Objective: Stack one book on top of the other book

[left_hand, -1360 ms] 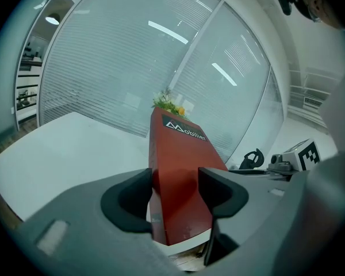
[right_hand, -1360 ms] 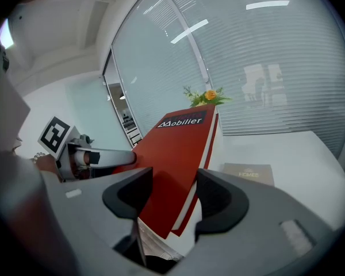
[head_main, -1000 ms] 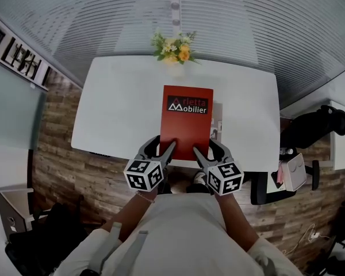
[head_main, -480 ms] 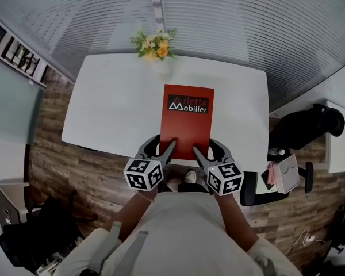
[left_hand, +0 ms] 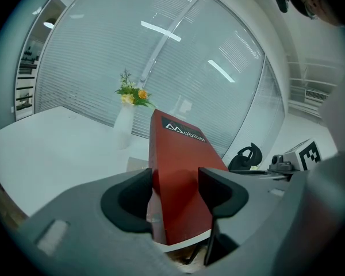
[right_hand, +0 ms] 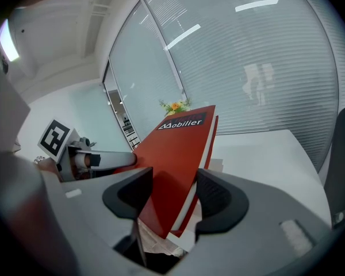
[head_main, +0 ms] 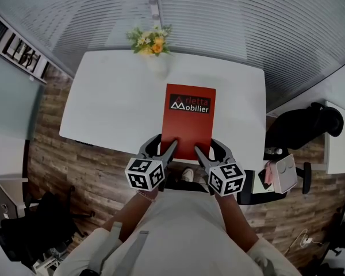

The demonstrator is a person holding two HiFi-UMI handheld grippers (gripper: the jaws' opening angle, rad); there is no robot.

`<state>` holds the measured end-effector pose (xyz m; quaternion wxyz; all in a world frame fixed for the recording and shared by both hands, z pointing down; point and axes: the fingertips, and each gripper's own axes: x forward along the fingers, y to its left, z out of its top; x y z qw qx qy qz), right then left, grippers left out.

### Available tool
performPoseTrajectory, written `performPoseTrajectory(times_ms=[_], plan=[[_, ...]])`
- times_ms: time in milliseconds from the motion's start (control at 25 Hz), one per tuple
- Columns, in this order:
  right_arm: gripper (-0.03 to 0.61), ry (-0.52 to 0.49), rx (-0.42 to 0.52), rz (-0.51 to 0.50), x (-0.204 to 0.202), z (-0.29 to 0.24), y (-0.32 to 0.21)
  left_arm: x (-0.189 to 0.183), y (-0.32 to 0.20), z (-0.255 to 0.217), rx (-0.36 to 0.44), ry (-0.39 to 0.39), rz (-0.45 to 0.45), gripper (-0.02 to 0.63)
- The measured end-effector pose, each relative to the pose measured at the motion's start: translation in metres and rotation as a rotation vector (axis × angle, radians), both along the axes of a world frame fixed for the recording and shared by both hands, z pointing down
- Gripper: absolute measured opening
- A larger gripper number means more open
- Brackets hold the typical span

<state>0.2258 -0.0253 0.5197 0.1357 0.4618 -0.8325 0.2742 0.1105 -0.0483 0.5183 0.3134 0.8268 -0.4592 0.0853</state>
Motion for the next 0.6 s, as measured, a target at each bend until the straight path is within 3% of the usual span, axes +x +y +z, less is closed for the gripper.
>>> performPoseTrajectory(times_ms=[600], plan=[[0.23, 0.005, -0.001, 0.021, -0.033, -0.006, -0.021, -0.033, -0.021, -0.003, -0.006, -0.001, 0.041, 0.256]])
